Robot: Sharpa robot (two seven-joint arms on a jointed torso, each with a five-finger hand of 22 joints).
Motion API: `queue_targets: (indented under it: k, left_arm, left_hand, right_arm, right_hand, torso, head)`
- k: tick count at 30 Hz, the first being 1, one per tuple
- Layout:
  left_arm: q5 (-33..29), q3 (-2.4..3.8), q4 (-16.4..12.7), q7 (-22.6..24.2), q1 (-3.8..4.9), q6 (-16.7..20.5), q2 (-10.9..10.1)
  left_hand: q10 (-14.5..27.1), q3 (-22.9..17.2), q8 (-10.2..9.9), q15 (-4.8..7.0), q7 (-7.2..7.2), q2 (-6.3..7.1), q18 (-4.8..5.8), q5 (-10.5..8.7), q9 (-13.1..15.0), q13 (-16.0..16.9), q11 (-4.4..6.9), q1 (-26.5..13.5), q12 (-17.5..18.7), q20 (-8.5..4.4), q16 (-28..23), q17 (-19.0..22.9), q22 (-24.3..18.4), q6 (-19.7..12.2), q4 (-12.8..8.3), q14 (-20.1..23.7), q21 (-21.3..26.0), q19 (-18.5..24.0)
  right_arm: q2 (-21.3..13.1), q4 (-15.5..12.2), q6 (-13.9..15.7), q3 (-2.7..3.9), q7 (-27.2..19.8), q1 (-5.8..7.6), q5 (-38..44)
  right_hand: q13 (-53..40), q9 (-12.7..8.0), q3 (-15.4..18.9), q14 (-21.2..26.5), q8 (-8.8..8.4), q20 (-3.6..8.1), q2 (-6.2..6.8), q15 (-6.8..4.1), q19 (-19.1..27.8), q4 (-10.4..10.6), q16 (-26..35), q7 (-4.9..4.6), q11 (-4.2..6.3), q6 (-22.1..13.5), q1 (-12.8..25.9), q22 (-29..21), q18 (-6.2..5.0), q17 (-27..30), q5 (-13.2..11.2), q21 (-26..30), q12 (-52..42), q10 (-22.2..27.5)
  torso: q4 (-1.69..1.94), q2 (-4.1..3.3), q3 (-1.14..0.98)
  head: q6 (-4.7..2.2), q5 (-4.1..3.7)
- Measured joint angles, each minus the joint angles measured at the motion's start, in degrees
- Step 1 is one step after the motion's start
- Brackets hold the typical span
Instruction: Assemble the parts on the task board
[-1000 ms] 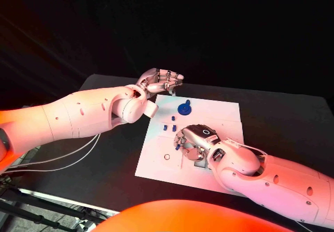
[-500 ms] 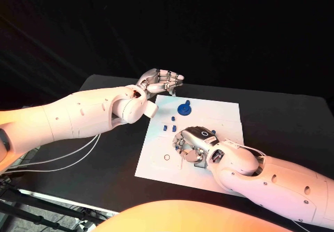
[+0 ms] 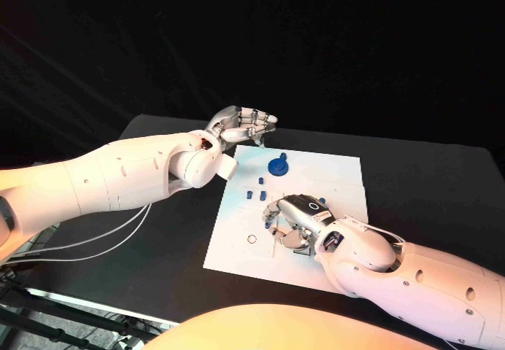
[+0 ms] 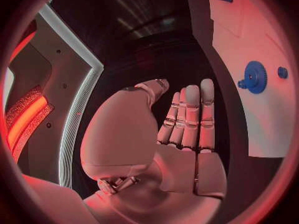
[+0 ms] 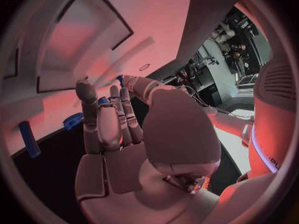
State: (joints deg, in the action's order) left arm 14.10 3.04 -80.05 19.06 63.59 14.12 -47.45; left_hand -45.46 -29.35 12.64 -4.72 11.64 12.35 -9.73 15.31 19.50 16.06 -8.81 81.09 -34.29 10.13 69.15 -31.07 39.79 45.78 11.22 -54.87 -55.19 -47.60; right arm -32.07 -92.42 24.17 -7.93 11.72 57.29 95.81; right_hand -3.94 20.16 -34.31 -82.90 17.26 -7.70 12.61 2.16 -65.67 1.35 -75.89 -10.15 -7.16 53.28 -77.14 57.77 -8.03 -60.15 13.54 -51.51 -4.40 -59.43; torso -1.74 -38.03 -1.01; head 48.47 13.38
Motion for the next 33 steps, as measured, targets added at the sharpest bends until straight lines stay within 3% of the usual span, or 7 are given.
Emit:
queue_targets:
  k: [4,10,14,19,23,29,33]
  left_arm:
    - [0.05,0.0,0.02,-0.05,0.0,-0.06,-0.07]
    - [0.12,0.0,0.01,-0.1,0.0,-0.11,-0.36]
    - [0.17,0.0,-0.08,-0.13,0.0,-0.12,-0.55]
    - [0.46,0.0,-0.21,-0.17,0.02,-0.16,-0.95]
    - [0.73,0.0,-0.25,-0.16,0.05,-0.35,-1.18]
    - [1.02,0.0,-0.37,-0.03,0.07,-0.64,-1.58]
    - [1.06,0.0,-0.39,0.03,0.08,-0.75,-1.86]
  left_hand:
    - [0.0,0.0,0.0,0.0,0.0,0.0,0.0,0.0,0.0,0.0,0.0,0.0,0.0,0.0,0.0,0.0,0.0,0.0,0.0,0.0,0.0,0.0]
    - [0.0,0.0,0.0,0.0,0.0,0.0,0.0,0.0,-0.01,0.0,0.0,0.0,0.0,0.0,0.0,0.0,0.0,0.0,0.0,0.0,0.0,0.0]
    - [-0.01,0.0,0.0,0.0,0.0,0.0,0.0,0.0,-0.01,0.0,0.0,0.0,0.0,0.0,0.0,0.0,0.0,0.0,0.0,0.0,0.0,0.0]
    - [-0.01,0.01,0.0,0.0,0.0,0.0,0.0,0.0,0.0,0.01,0.0,0.0,-0.21,0.0,0.0,0.0,0.0,0.0,0.01,0.0,0.0,0.0]
    - [0.0,0.17,0.0,-0.2,0.0,0.0,0.0,0.0,0.05,0.01,0.0,0.0,-0.28,0.0,0.0,-0.01,0.0,0.0,0.17,0.2,0.0,0.0]
    - [-0.01,0.17,-0.01,-0.2,0.0,0.0,0.0,0.0,0.05,0.01,0.0,0.0,-0.28,0.0,0.0,-0.01,0.0,0.0,0.17,0.2,0.0,0.0]
    - [-0.01,0.17,0.2,-0.2,0.0,0.0,0.0,0.0,0.05,0.01,0.0,0.0,-0.28,0.0,0.0,-0.01,0.0,0.0,0.17,0.2,0.0,0.0]
  right_arm:
    - [-1.76,-2.09,1.07,0.19,-0.03,-0.12,-0.58]
    - [-6.0,-5.97,2.26,1.17,-0.05,0.66,-1.65]
    - [-8.7,-7.35,2.42,1.9,0.17,2.36,-2.95]
    - [-11.64,-7.15,1.14,2.57,1.49,5.7,-5.79]
    - [-13.02,-6.21,-0.81,2.76,2.49,7.56,-7.26]
    - [-13.65,-4.22,-5.14,2.79,3.06,8.63,-8.14]
    - [-13.65,-3.03,-8.0,2.8,3.19,8.83,-8.14]
  right_hand:
    - [0.0,0.0,0.0,0.21,0.0,-0.1,0.0,-0.21,0.1,0.0,0.0,0.0,0.08,0.0,0.0,-0.11,0.01,0.1,0.0,0.15,-0.03,0.09]
    - [-0.12,0.0,0.23,0.42,0.01,-0.05,0.29,-0.01,0.02,-0.24,-0.21,0.0,0.08,0.0,-0.3,0.94,0.01,-0.4,0.0,-0.76,-1.18,0.08]
    - [-0.22,0.05,0.39,0.42,0.01,0.01,0.29,-0.01,-1.04,-0.08,-0.93,0.0,0.09,0.0,-0.3,1.98,0.01,-1.11,0.0,-2.05,-1.98,0.08]
    - [-0.17,-0.17,1.49,0.19,-0.46,0.01,1.09,-0.23,-1.27,-0.02,-1.02,0.05,0.17,-1.01,-0.13,2.02,0.01,-0.94,-0.01,-1.94,-2.48,0.64]
    - [-0.07,-0.78,6.31,0.64,-1.83,-0.3,1.86,0.21,-0.31,0.7,-1.02,0.11,0.09,-3.19,-0.09,0.44,0.02,0.69,-0.01,0.82,-3.85,3.77]
    - [-0.08,-1.68,16.77,1.44,-3.65,-0.51,-0.37,0.4,-0.11,3.79,-1.02,0.35,-0.36,-3.7,-4.92,-1.07,0.01,2.91,0.33,3.83,-6.71,8.02]
    - [-0.08,-1.97,21.42,1.74,-4.1,-0.51,-1.51,0.7,-0.11,6.43,-1.02,0.47,-0.51,-3.61,-7.52,-1.21,-0.48,3.51,-1.82,4.47,-8.37,9.09]
  torso:
    - [0.04,-0.01,-0.01]
    - [0.04,-0.07,-0.01]
    - [-0.04,-0.07,-0.01]
    - [-0.12,-0.06,0.03]
    - [-0.15,-0.03,0.08]
    - [-0.12,-0.02,0.03]
    - [-0.05,-0.02,0.03]
  head:
    - [-0.04,-0.04]
    - [-0.03,-0.1]
    - [-0.12,-0.55]
    - [-0.75,-2.12]
    - [-1.16,-2.91]
    - [-1.4,-3.46]
    - [-1.43,-3.68]
